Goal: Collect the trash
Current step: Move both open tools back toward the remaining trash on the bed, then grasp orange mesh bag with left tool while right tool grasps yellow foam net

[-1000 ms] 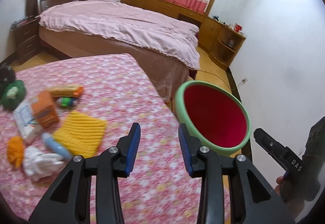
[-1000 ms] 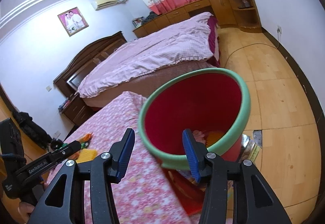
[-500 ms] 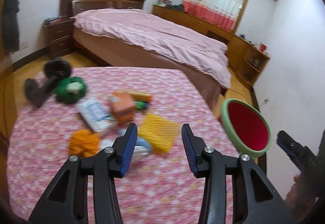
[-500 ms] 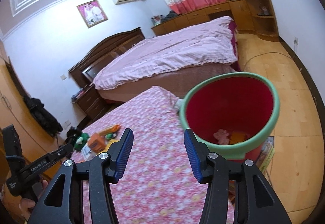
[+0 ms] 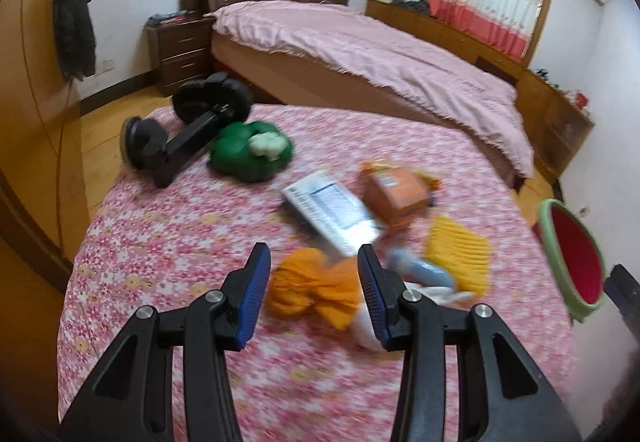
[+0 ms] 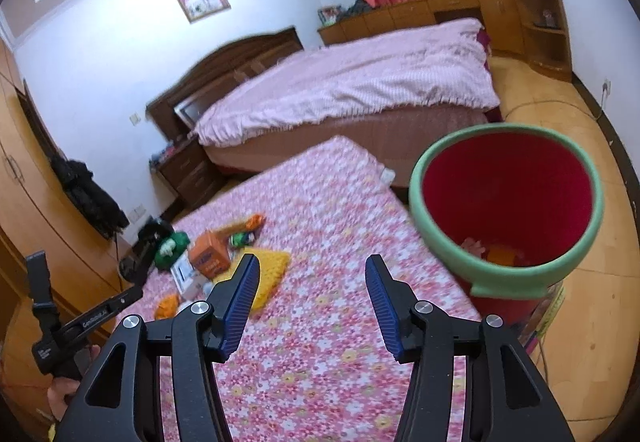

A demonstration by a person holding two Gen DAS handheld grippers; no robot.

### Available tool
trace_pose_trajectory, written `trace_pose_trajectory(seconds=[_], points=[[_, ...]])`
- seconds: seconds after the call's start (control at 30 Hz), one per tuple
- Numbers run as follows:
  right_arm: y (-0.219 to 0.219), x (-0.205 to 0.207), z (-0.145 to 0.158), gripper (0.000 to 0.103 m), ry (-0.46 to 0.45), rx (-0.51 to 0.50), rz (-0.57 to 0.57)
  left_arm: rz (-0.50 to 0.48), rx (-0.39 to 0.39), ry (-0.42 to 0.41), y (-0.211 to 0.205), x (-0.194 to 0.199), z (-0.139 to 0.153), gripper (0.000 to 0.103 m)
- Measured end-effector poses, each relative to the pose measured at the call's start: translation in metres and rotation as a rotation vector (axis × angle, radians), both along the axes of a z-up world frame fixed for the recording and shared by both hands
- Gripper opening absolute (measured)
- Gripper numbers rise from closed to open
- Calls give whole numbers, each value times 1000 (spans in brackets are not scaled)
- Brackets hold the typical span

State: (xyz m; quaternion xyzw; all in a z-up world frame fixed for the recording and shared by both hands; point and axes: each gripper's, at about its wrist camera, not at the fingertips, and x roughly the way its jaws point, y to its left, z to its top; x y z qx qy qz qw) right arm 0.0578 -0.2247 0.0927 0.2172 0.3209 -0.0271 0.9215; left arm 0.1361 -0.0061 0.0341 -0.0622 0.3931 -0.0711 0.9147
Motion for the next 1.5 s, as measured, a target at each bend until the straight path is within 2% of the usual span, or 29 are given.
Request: trace_pose_trajectory(seconds=[0.23, 0.43, 0.73, 1.03, 1.3, 1.37, 1.43, 1.5], points=[[23, 41, -25, 56, 96, 10, 40, -10, -51, 84, 12, 23, -32, 46], [48, 66, -40, 56, 141, -8, 82, -45, -83, 100, 12, 26, -44, 45], [75, 96, -62, 56, 199, -48, 119, -84, -88, 91, 9, 30, -51, 45], [92, 116, -81, 56, 234, -90, 147, -90, -94, 91, 10, 30, -54, 45], [97, 115, -85, 56, 206, -124, 140, -90, -82, 90, 8, 28, -53, 45], [98, 113, -85, 53, 201, -130, 137, -102, -75, 82, 5, 26, -53, 45], [97, 112, -86, 41, 195, -115, 141, -121, -89, 75, 2, 25, -53, 40], [97, 111, -87, 36, 192, -101, 150, -127, -81, 64, -1, 24, -53, 38]])
